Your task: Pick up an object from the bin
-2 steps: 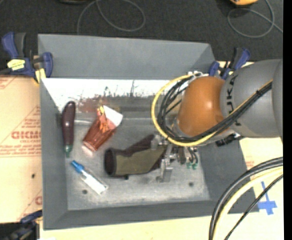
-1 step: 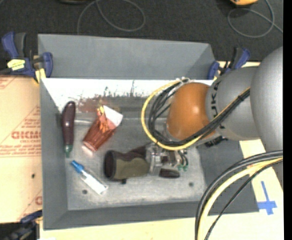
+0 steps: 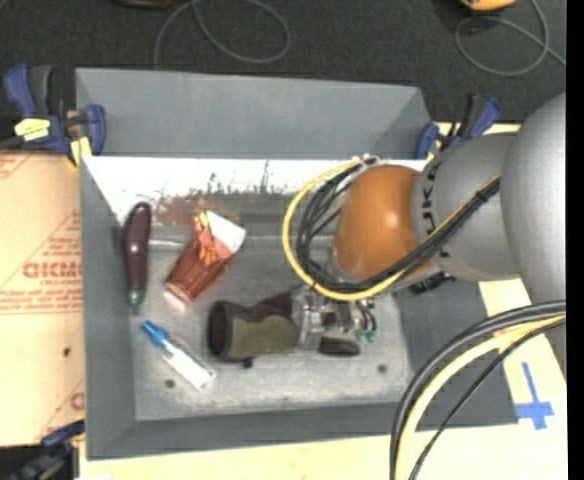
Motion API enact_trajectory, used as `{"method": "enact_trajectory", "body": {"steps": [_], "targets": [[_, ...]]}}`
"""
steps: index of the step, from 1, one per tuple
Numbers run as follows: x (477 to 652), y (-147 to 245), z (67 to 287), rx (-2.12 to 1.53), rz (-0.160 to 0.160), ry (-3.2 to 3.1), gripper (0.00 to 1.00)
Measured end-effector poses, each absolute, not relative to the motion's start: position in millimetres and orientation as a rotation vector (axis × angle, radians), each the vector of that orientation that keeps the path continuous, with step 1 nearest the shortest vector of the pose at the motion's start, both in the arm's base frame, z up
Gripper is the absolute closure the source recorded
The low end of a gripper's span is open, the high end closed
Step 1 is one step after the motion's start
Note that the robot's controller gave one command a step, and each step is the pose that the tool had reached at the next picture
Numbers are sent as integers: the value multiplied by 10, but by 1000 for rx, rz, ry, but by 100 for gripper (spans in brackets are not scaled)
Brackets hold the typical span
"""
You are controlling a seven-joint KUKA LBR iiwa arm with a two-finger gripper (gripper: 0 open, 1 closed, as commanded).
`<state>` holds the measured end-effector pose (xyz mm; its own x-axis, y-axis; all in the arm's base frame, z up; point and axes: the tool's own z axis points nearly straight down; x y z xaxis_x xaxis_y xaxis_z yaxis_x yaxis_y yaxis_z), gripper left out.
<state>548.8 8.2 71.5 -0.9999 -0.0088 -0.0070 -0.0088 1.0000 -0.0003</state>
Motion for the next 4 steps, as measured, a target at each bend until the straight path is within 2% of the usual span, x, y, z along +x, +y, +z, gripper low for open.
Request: {"method": "enact_trajectory", "body": {"steps": [2, 3, 4], "targets": [[5631, 775, 789, -70, -1, 3131, 100], [5641, 974, 715, -98, -3, 3126, 100], [5621, 1012, 911, -13, -1, 3132, 100]]}}
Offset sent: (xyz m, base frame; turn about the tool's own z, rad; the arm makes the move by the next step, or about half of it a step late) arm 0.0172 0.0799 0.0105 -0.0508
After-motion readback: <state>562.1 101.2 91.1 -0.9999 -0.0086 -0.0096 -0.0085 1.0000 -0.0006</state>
